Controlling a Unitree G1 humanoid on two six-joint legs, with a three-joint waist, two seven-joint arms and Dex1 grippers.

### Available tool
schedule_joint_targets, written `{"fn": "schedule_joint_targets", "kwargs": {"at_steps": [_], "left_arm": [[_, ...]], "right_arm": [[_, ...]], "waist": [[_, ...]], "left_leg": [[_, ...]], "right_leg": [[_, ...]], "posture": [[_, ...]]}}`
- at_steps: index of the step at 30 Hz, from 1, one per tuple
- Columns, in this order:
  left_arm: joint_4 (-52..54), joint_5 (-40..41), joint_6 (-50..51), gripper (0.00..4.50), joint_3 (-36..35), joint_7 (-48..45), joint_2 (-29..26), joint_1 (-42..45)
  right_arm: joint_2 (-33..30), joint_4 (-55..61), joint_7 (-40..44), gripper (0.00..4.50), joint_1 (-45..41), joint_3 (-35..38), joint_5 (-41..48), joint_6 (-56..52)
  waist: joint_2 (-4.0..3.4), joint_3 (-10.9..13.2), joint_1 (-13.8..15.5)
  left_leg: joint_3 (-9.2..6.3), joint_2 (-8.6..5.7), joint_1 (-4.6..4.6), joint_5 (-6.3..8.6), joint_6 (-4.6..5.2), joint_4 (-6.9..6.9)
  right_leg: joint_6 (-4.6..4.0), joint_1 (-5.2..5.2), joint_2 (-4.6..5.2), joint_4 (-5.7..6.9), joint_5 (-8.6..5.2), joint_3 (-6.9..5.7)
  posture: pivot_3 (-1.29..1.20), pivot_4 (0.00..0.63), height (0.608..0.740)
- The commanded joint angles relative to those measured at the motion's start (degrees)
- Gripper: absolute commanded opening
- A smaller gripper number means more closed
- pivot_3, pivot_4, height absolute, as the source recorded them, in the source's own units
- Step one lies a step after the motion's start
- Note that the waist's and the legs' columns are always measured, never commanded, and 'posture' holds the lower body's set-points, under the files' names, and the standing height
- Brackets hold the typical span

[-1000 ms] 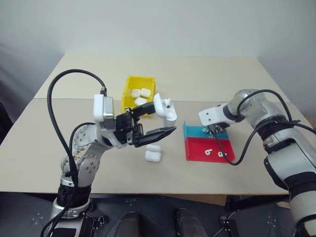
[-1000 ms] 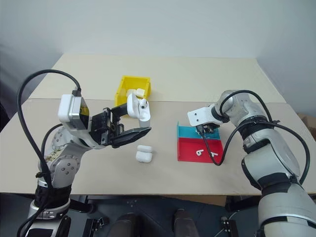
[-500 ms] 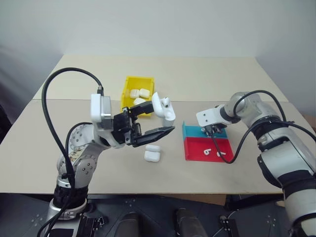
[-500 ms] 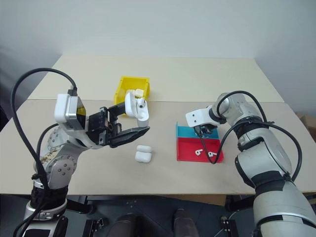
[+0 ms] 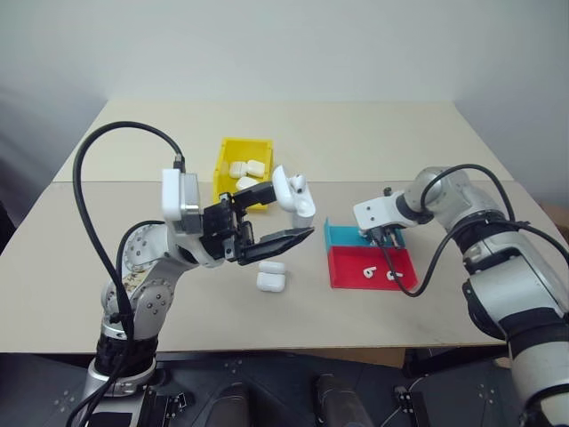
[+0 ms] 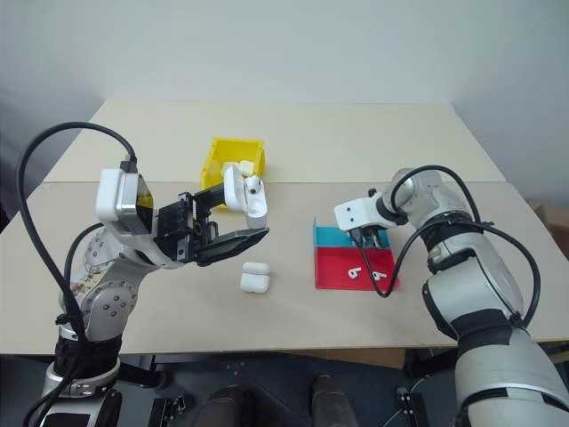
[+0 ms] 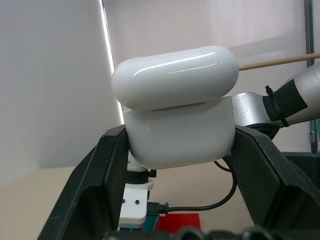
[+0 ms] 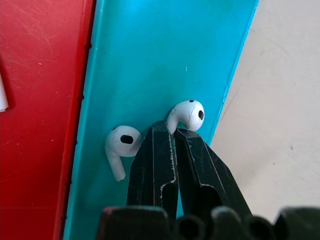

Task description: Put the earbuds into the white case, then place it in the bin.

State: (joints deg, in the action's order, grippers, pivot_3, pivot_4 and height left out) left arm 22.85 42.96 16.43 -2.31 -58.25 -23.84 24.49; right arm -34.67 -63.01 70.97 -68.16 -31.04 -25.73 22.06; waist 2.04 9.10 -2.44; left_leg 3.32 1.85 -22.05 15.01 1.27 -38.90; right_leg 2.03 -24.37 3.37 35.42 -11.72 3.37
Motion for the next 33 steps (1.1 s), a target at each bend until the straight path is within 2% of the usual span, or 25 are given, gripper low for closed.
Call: {"fn": "schedule_joint_targets", "kwargs": {"at_steps": [1, 3, 4, 5, 9, 24, 27, 28, 29, 33], "left_arm": [[0.40, 0.99, -0.79, 2.84, -0.24, -0.41, 0.14, 1.32], [0.27, 0.96, -0.80, 2.84, -0.28, -0.50, 0.13, 1.41], [0.30, 0.96, -0.77, 2.84, -0.30, -0.51, 0.09, 1.42], [0.27, 0.93, -0.75, 2.84, -0.32, -0.53, 0.06, 1.45], [0.29, 0.90, -0.68, 2.84, -0.47, -0.52, -0.10, 1.51], [1.08, 0.75, -0.42, 2.84, -0.47, 0.10, -0.36, 1.24], [1.26, 0.73, -0.39, 2.84, -0.40, 0.28, -0.38, 1.21], [1.28, 0.73, -0.41, 2.84, -0.38, 0.31, -0.38, 1.21], [1.28, 0.72, -0.43, 2.84, -0.36, 0.33, -0.39, 1.21], [1.06, 0.72, -0.49, 2.84, -0.27, 0.24, -0.37, 1.24]], "right_arm": [[-1.33, 1.55, 0.71, 0.01, 0.91, 1.54, 0.98, 3.54], [-1.28, 1.59, -0.17, 0.01, 1.29, 2.01, 1.03, 4.64], [-1.12, 1.49, -0.72, 0.51, 1.37, 2.36, 1.14, 4.84], [-0.91, 1.31, -1.13, 0.68, 1.32, 2.58, 1.11, 4.85], [-0.25, 0.78, -2.19, 1.95, 0.84, 2.66, 0.02, 3.43], [1.21, 0.26, -1.36, 1.95, 0.28, 3.27, 0.04, 0.69], [1.11, 0.26, -1.10, 1.41, 0.33, 3.25, 0.00, 0.68], [1.27, 0.24, -1.05, 1.01, 0.42, 3.61, 0.41, 0.53], [1.40, 0.20, -0.96, 0.81, 0.47, 3.88, 0.72, 0.37], [1.74, 1.40, -1.15, 0.69, 0.71, 5.21, 1.86, -0.98]], "waist": [[0.00, 0.00, 0.01], [0.00, 0.00, 0.00], [0.00, 0.00, -0.04], [0.00, 0.00, -0.09], [0.00, 0.00, -0.13], [0.00, 0.00, -0.15], [0.00, 0.00, -0.15], [0.00, 0.00, -0.15], [0.00, 0.00, -0.15], [0.00, 0.00, -0.15]], "left_leg": [[0.00, 0.00, 0.00, 0.00, 0.00, 0.00], [0.00, -0.01, 0.00, 0.00, 0.00, 0.00], [0.00, -0.01, 0.01, 0.00, 0.00, 0.00], [0.01, 0.00, 0.01, 0.00, 0.00, 0.00], [0.01, 0.00, 0.05, 0.00, 0.00, 0.00], [0.02, -0.02, 0.20, -0.04, -0.06, -0.05], [0.02, -0.02, 0.20, -0.04, -0.06, -0.06], [0.02, -0.02, 0.20, -0.04, -0.06, -0.05], [0.02, -0.01, 0.21, -0.04, -0.06, -0.05], [0.02, -0.01, 0.22, -0.04, -0.06, -0.05]], "right_leg": [[0.00, 0.00, 0.00, 0.00, 0.00, 0.00], [0.00, 0.00, 0.00, -0.01, 0.00, 0.00], [0.00, 0.01, 0.00, 0.00, 0.00, 0.01], [0.00, 0.01, 0.00, 0.00, 0.00, 0.01], [0.00, 0.01, -0.01, 0.06, 0.00, 0.03], [-0.02, 0.01, -0.03, 0.33, -0.01, 0.14], [-0.01, 0.01, -0.02, 0.33, -0.01, 0.15], [-0.01, 0.00, -0.03, 0.33, -0.01, 0.15], [-0.01, 0.01, -0.03, 0.33, -0.01, 0.16], [-0.01, 0.01, -0.03, 0.33, -0.01, 0.16]], "posture": [[0.00, 0.150, 0.740], [0.00, 0.150, 0.740], [0.00, 0.150, 0.740], [0.00, 0.150, 0.740], [0.00, 0.150, 0.740], [0.00, 0.150, 0.740], [0.00, 0.150, 0.740], [0.00, 0.150, 0.740], [0.00, 0.150, 0.740], [0.00, 0.150, 0.740]]}}
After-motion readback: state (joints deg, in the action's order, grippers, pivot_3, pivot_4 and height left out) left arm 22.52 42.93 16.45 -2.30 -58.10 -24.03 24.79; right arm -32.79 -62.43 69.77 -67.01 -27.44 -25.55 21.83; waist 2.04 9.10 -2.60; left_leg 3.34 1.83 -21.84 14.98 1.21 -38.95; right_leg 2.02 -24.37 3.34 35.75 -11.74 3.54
